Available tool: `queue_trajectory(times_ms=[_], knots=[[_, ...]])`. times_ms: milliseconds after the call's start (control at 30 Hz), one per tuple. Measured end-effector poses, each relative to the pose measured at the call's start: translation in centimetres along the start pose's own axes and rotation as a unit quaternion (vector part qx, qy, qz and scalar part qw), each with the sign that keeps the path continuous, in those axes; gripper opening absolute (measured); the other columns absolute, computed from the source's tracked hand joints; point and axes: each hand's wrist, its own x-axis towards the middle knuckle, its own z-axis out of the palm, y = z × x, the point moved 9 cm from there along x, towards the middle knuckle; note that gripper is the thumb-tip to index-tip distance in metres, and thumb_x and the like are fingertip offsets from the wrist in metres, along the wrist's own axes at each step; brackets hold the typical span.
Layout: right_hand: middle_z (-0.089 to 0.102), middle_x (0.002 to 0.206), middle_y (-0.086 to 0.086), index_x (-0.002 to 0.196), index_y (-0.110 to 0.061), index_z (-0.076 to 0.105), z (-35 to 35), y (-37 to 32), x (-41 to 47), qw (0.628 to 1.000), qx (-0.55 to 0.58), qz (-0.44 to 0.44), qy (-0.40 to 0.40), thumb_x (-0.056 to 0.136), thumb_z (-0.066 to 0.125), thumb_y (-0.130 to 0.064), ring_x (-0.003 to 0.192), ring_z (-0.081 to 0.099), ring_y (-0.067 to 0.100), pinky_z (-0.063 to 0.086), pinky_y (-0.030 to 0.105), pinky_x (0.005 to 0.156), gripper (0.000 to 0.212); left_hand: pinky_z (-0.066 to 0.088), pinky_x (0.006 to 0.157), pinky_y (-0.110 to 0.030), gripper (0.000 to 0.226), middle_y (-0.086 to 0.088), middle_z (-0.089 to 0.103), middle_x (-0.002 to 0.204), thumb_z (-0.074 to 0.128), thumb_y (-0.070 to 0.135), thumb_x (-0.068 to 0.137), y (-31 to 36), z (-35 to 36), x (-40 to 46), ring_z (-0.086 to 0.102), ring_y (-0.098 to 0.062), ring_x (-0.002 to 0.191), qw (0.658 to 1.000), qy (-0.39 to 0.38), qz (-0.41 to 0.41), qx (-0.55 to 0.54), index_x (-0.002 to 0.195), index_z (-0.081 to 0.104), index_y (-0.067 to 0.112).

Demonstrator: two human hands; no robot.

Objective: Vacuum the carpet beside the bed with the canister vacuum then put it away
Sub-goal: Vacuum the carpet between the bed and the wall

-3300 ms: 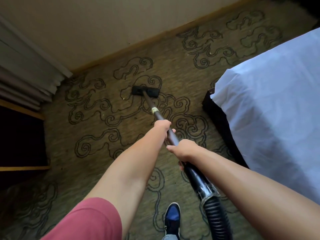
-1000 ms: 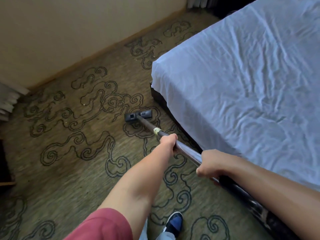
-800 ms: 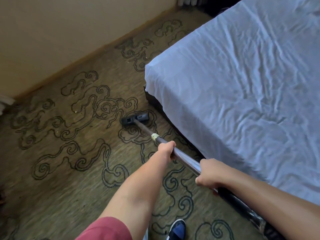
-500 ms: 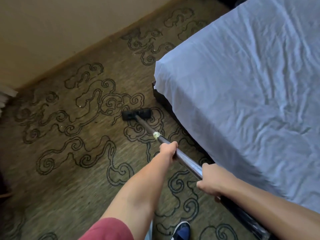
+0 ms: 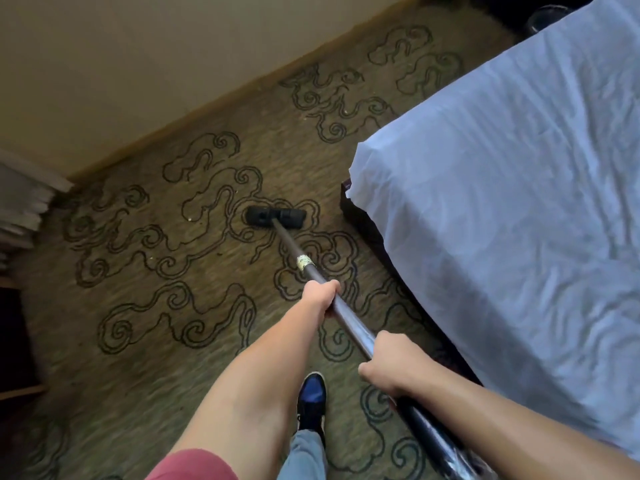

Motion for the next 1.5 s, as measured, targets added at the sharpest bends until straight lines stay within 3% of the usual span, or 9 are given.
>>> queue_trajectory(times_ms=[300, 500, 833, 933, 1033, 1133, 1200, 1367, 1500], knots=[[0.071, 0.114, 0.015, 0.112, -0.005, 0.065, -2.9, -11.3, 6.1, 0.999, 0.032, -0.036, -0.006, 0.084, 0.062, -0.031, 0.103, 0.069, 0.033, 0.048, 0.027, 0.072, 0.038, 0.055, 0.077, -0.040, 0.029, -0.019, 0.062, 0.101, 0.071, 0.014, 0.083, 6.8, -8.5, 6.7, 0.068, -0.035, 0.089, 0.999, 0.034, 0.012, -0.002, 0.101, 0.054, 0.000], [0.074, 0.098, 0.016, 0.076, -0.011, 0.051, -3.6, -16.0, 8.5, 0.996, 0.066, -0.041, -0.043, 0.079, 0.059, -0.021, 0.092, 0.074, 0.036, 0.060, 0.036, 0.076, 0.012, 0.058, 0.084, -0.040, 0.035, -0.024, 0.068, 0.118, 0.071, 0.009, 0.082, 9.3, -11.6, 10.1, 0.070, -0.037, 0.098, 0.999, 0.044, 0.005, -0.028, 0.109, 0.050, 0.001], [0.058, 0.036, 0.004, 0.086, -0.001, 0.054, -7.0, -23.3, 11.9, 0.990, 0.120, -0.036, -0.061, 0.082, 0.057, -0.012, 0.034, 0.063, 0.022, 0.042, 0.017, 0.033, 0.012, 0.060, 0.087, -0.053, 0.047, -0.031, 0.067, 0.115, 0.072, 0.006, 0.087, 14.5, -16.6, 12.1, 0.071, -0.043, 0.100, 0.990, 0.038, 0.005, -0.138, 0.126, 0.051, -0.009], [0.066, 0.048, 0.007, 0.085, -0.001, 0.054, -6.4, -24.4, 12.9, 0.993, 0.102, -0.033, -0.051, 0.084, 0.056, -0.014, 0.044, 0.068, 0.025, 0.049, 0.022, 0.037, 0.013, 0.053, 0.045, -0.028, 0.023, -0.016, 0.056, 0.076, 0.072, 0.013, 0.091, 15.5, -17.5, 11.6, 0.060, -0.024, 0.051, 0.999, -0.033, 0.015, -0.003, 0.094, 0.052, 0.003], [0.077, 0.089, 0.013, 0.086, -0.003, 0.057, -5.2, -25.3, 13.6, 0.997, 0.054, -0.040, -0.036, 0.084, 0.055, -0.016, 0.076, 0.077, 0.029, 0.062, 0.033, 0.064, 0.014, 0.049, 0.034, -0.027, 0.032, -0.015, 0.055, 0.077, 0.073, 0.017, 0.091, 16.1, -17.7, 11.2, 0.058, -0.022, 0.043, 0.983, -0.064, 0.042, 0.169, 0.082, 0.045, 0.005], [0.075, 0.108, 0.015, 0.106, -0.002, 0.064, -4.3, -25.1, 13.8, 0.998, 0.024, -0.041, -0.036, 0.083, 0.055, -0.017, 0.094, 0.076, 0.031, 0.062, 0.035, 0.077, 0.029, 0.052, 0.040, -0.035, 0.060, -0.020, 0.057, 0.122, 0.076, 0.030, 0.089, 15.5, -17.3, 10.6, 0.070, -0.034, 0.077, 0.967, -0.058, 0.062, 0.241, 0.128, 0.042, -0.001], [0.074, 0.112, 0.013, 0.108, -0.006, 0.064, -4.6, -24.9, 13.7, 0.998, 0.001, -0.049, -0.025, 0.084, 0.056, -0.020, 0.098, 0.074, 0.029, 0.060, 0.034, 0.079, 0.029, 0.054, 0.046, -0.037, 0.090, -0.020, 0.050, 0.144, 0.067, 0.040, 0.093, 14.6, -17.1, 10.2, 0.067, -0.032, 0.083, 0.965, -0.052, 0.075, 0.247, 0.159, 0.012, 0.013], [0.074, 0.113, 0.011, 0.105, -0.010, 0.063, -4.4, -22.7, 11.5, 0.997, -0.057, -0.048, -0.013, 0.083, 0.056, -0.019, 0.100, 0.074, 0.027, 0.056, 0.030, 0.075, 0.025, 0.061, 0.052, -0.045, 0.094, -0.021, 0.058, 0.109, 0.059, 0.036, 0.094, 12.6, -15.5, 7.9, 0.074, -0.038, 0.061, 0.964, -0.086, 0.039, 0.247, 0.159, -0.005, 0.015], [0.072, 0.091, 0.005, 0.100, -0.011, 0.062, -3.1, -19.4, 8.9, 0.998, -0.056, -0.032, -0.025, 0.081, 0.056, -0.020, 0.079, 0.073, 0.024, 0.051, 0.024, 0.059, 0.022, 0.061, 0.058, -0.051, 0.088, -0.041, 0.061, 0.121, 0.056, 0.034, 0.099, 10.1, -13.4, 4.7, 0.072, -0.044, 0.066, 0.965, -0.120, -0.005, 0.231, 0.155, -0.008, 0.011]])
